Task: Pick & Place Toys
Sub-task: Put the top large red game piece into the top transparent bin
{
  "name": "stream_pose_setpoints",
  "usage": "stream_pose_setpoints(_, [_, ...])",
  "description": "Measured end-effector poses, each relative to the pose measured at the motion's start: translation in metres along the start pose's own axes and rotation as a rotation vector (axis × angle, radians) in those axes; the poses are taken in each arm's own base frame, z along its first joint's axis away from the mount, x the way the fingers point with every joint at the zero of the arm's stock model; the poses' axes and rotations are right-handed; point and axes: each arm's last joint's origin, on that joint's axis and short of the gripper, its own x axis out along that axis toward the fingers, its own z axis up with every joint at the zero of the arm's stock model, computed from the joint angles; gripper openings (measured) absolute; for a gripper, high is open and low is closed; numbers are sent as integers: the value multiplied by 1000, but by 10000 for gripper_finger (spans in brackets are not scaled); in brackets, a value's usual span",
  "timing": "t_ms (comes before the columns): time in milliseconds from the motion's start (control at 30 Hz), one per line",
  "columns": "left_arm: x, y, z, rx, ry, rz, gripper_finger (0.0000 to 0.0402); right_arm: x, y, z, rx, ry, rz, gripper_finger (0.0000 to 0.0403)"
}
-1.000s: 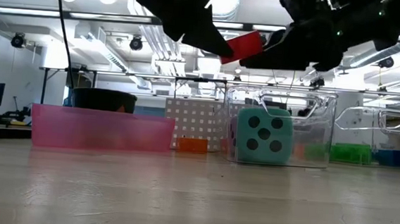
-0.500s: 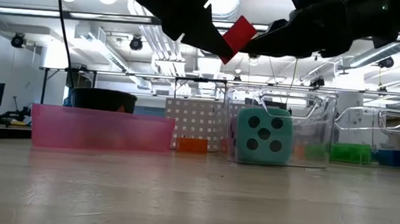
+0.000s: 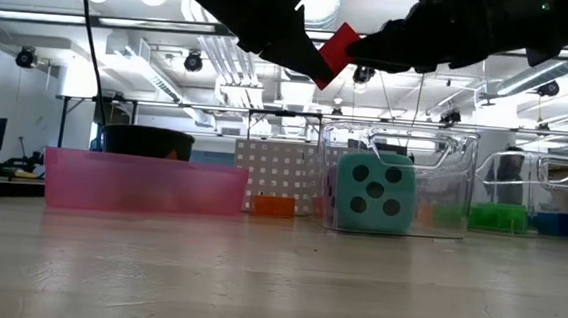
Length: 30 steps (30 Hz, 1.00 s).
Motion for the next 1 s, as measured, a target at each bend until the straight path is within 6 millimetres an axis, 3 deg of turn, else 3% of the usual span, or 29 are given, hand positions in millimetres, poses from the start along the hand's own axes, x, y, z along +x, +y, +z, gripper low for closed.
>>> stream_pose_setpoints(333, [0,1,2,-13,-19,5,188,1,-1,4,66,-54,-6,294])
stream_pose_setpoints(600, [0,1,3,-16,-24,5,188,16,5,-6,76,-84,-15,294])
stream_pose_setpoints(867, [0,1,2,-14,-21,5,188,17,5,-5,80,-107,-22,294])
stream_pose_setpoints(1000, [0,1,2,-14,-21,5,188,17,5,-5,80,-107,-22,279])
